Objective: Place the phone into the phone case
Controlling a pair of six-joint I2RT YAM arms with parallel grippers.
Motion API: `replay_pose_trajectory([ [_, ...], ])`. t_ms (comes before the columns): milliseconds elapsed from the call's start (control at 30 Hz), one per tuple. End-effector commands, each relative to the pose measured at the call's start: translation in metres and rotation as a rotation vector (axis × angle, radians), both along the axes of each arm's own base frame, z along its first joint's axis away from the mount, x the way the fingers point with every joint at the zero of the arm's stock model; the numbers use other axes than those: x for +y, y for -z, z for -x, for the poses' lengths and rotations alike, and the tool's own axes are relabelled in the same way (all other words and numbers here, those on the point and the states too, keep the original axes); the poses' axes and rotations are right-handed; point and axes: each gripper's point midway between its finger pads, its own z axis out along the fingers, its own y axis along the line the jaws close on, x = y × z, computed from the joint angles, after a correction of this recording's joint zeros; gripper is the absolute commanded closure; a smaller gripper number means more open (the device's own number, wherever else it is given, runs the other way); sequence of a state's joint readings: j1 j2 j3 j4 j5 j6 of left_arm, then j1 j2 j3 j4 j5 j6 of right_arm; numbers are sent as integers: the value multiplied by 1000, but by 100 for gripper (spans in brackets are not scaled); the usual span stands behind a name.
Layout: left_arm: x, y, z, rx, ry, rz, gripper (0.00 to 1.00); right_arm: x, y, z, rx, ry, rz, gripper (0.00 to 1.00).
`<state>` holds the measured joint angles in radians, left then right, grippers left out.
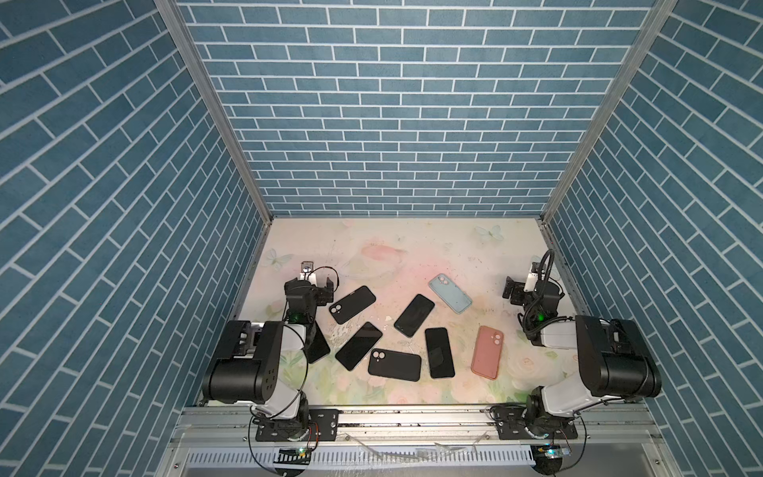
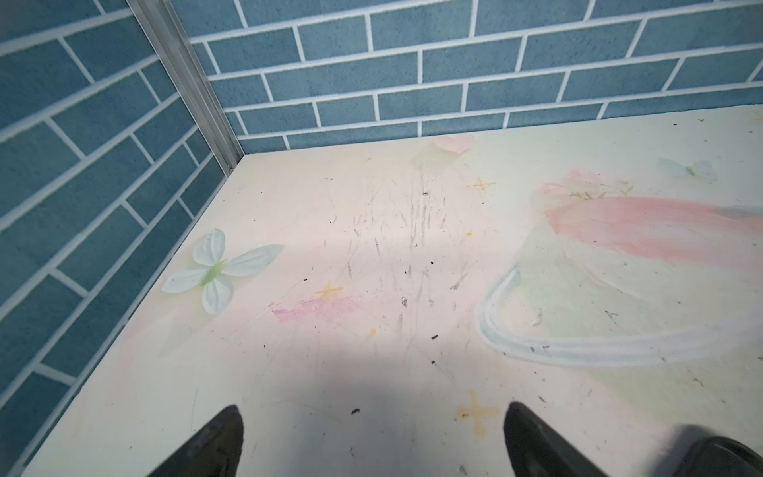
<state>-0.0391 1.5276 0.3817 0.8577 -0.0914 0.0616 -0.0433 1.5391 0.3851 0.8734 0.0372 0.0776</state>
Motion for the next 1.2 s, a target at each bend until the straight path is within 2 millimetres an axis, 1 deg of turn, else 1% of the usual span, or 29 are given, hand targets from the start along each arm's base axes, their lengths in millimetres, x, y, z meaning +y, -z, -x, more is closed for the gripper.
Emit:
replay_pose_trajectory([
  [0,-2,-3,-2,-6,8,-6,1,5,-2,-1,-7,-40,24,1],
  [633,0,-3,-3,-4,9,6,0,8,-1,-2,0,-53,15,1],
  [1033,0,-3,-2,-7,10,7,0,0,-1,-1,-4,-7,20,1],
  [1100,6,-14,-1,-25,-26,9,0,-10,-7,0,-15,55,17,1],
  [1133,6,-25,2,-25,-29,6,1,-15,-14,3,-18,88,18,1],
  [1167,7,-41,5,-34,-31,5,1,-16,-23,6,-8,96,19,1],
])
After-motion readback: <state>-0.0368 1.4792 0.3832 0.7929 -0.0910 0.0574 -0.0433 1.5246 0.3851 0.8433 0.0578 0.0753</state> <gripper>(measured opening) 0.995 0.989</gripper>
